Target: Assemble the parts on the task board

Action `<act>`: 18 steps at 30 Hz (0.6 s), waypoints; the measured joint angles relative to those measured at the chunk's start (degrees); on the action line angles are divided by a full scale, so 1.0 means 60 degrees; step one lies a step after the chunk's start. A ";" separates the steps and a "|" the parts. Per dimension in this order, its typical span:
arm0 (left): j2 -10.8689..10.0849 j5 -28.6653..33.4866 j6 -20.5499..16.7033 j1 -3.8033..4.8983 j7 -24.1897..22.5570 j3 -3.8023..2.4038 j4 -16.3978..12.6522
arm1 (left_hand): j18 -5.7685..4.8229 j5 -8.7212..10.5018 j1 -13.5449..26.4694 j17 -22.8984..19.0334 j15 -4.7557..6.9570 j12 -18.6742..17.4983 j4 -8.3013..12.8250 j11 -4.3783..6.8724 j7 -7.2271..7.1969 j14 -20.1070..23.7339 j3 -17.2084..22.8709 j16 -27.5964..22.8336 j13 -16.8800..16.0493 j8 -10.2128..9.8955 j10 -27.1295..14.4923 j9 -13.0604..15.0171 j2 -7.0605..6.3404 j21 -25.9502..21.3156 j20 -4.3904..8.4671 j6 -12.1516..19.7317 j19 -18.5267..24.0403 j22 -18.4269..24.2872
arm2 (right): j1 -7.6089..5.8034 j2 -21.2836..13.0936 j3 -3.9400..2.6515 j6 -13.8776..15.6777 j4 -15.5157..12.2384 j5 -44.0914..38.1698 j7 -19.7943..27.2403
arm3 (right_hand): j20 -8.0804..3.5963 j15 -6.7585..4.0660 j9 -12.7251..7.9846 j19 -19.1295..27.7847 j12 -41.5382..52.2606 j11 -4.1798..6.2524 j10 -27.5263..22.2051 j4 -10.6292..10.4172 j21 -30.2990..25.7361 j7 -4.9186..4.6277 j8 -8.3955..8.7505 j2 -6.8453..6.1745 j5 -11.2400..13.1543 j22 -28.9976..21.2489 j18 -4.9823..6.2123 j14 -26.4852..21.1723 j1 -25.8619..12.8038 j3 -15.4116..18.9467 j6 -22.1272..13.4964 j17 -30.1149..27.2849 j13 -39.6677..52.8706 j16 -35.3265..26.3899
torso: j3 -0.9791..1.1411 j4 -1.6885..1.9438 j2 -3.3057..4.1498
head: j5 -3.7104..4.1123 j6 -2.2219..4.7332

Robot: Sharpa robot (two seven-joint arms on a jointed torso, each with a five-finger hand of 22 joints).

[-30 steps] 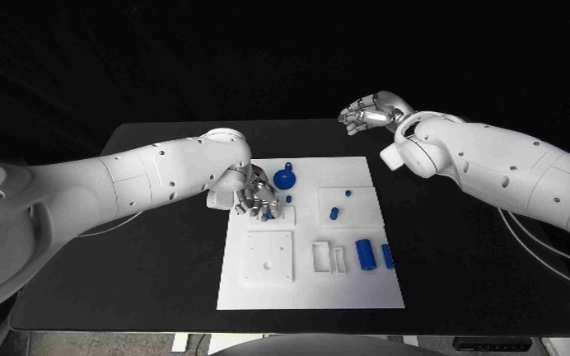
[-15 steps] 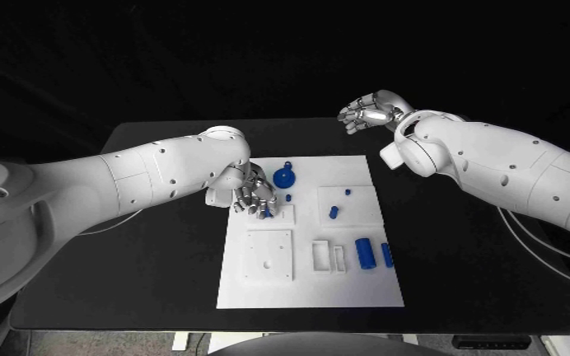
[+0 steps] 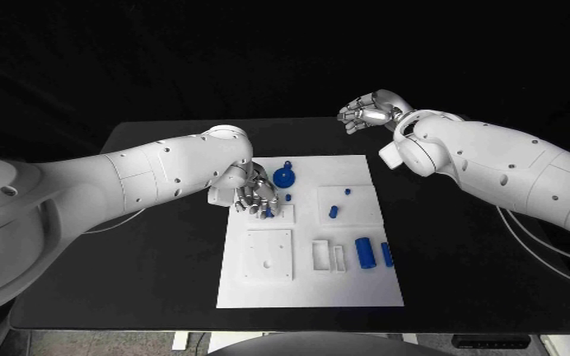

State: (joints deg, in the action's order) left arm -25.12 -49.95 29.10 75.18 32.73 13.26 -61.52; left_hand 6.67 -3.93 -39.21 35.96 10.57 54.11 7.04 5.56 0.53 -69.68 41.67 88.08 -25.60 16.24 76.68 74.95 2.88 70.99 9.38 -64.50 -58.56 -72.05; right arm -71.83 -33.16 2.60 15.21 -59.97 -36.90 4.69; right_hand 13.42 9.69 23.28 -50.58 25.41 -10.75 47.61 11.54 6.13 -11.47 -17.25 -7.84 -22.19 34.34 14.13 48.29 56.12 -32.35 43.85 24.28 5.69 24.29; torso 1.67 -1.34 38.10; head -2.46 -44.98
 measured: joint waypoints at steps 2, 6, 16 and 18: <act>0.0001 0.0001 0.0025 0.0000 -0.0001 0.0000 0.0019 | 0.0000 0.0000 0.0000 0.0000 0.0000 -0.0035 0.0026 0.0015 0.0000 0.0000 -0.0026 0.0000 0.0000 -0.0001 0.0015 0.0000 0.0000 0.0000 0.0000 0.0000 0.0000 0.0000 | 0.0000 0.0001 0.0000 0.0000 0.0000 0.0000 0.0000 | 0.0000 0.0000 0.0000 0.0000 0.0000 0.0000 0.0000 0.0000 0.0000 0.0000 0.0000 0.0000 0.0000 0.0000 0.0000 0.0000 0.0000 0.0000 0.0000 0.0000 0.0000 0.0000 | -0.0001 0.0000 0.0000 | 0.0001 -0.0005; 0.0001 0.0005 0.0104 0.0000 -0.0002 0.0000 0.0043 | 0.0000 -0.0001 -0.0050 0.0009 0.0000 -0.0035 0.0026 0.0014 -0.0017 -0.0001 -0.0026 0.0000 0.0000 -0.0018 0.0015 -0.0001 -0.0049 0.0000 0.0000 -0.0048 0.0000 0.0000 | 0.0000 0.0002 0.0000 0.0000 0.0000 0.0000 0.0000 | 0.0000 0.0000 0.0000 0.0000 0.0000 0.0000 0.0000 0.0000 0.0000 0.0000 0.0000 0.0000 0.0000 0.0000 0.0000 0.0000 0.0000 0.0000 0.0000 -0.0009 0.0001 0.0000 | -0.0001 0.0000 -0.0001 | 0.0008 -0.0013; 0.0024 0.0010 0.0271 0.0008 -0.0005 -0.0004 0.0058 | 0.0003 -0.0044 -0.0050 0.0008 -0.0005 -0.0073 0.0027 -0.0019 -0.0001 -0.0007 -0.0027 0.0000 0.0001 -0.0052 0.0047 -0.0007 -0.0049 0.0000 -0.0015 -0.0066 0.0015 0.0000 | 0.0001 0.0006 0.0000 -0.0001 0.0000 0.0001 0.0000 | 0.0000 -0.0001 0.0001 0.0000 0.0000 0.0000 0.0000 0.0027 0.0000 0.0001 0.0000 0.0000 0.0000 0.0001 -0.0001 0.0001 0.0000 0.0027 0.0001 -0.0010 -0.0009 0.0000 | 0.0002 0.0005 0.0000 | 0.0017 -0.0023; 0.0032 0.0010 0.0291 0.0010 -0.0004 -0.0005 0.0068 | 0.0004 -0.0046 -0.0050 0.0011 -0.0006 -0.0074 0.0027 -0.0019 0.0000 -0.0008 -0.0027 0.0000 0.0001 -0.0053 0.0047 -0.0008 -0.0049 0.0000 -0.0015 -0.0067 0.0015 0.0000 | 0.0001 0.0008 0.0000 -0.0001 0.0000 0.0001 0.0000 | 0.0000 -0.0001 0.0001 0.0000 0.0000 0.0000 0.0000 0.0027 0.0000 0.0001 0.0000 0.0000 0.0000 0.0001 -0.0001 0.0001 0.0000 0.0027 0.0001 -0.0017 -0.0009 0.0000 | 0.0002 0.0005 -0.0001 | 0.0017 -0.0025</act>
State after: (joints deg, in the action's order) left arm -24.93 -49.89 30.84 75.24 32.71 13.23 -61.11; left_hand 6.70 -4.21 -39.51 36.03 10.53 53.67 7.21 5.44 0.52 -69.73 41.51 88.08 -25.60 15.92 76.97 74.90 2.58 70.99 9.29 -64.89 -58.48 -72.05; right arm -71.82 -33.12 2.60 15.21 -59.97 -36.89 4.69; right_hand 13.42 9.68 23.29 -50.57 25.41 -10.75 47.61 11.70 6.13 -11.47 -17.25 -7.84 -22.19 34.34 14.13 48.29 56.12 -32.19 43.85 24.18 5.63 24.29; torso 1.68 -1.31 38.09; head -2.36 -45.13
